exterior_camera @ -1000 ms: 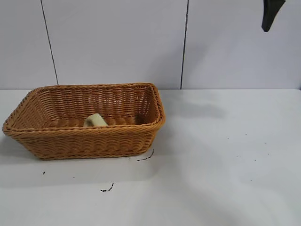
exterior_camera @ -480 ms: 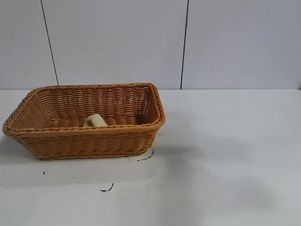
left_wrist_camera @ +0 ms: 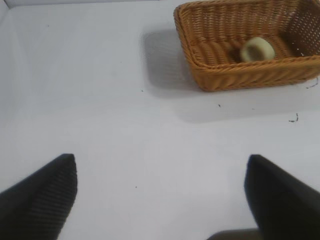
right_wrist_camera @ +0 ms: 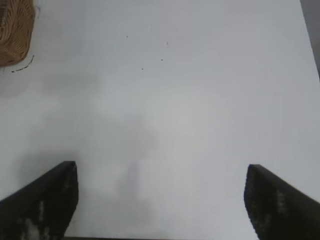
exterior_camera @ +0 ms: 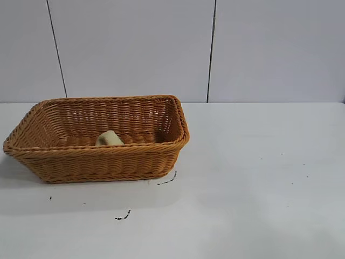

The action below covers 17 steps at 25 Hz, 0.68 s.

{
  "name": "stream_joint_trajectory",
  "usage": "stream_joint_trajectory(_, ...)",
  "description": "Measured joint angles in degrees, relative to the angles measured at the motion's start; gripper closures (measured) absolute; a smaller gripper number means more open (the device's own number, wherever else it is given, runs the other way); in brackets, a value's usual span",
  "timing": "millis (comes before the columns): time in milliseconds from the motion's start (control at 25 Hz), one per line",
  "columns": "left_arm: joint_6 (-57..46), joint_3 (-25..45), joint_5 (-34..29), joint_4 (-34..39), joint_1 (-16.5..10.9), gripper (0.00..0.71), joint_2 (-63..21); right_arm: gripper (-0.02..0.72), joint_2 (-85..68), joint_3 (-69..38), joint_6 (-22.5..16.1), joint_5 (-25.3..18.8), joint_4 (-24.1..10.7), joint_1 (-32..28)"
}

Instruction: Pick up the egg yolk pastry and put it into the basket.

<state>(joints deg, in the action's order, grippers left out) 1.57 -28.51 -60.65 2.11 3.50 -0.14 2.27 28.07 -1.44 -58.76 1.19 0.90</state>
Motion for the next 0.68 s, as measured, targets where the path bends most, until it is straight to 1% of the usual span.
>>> stream_joint_trajectory(120, 0.0, 0.0, 0.0, 0.0, 0.0, 0.017, 0.0, 0.057, -2.4, 0.0, 0.0, -0.1, 0.0, 0.0)
stream_joint_trajectory(680, 0.0, 0.0, 0.0, 0.0, 0.0, 0.017, 0.0, 0.057, -2.6, 0.0, 0.0, 0.1, 0.0, 0.0)
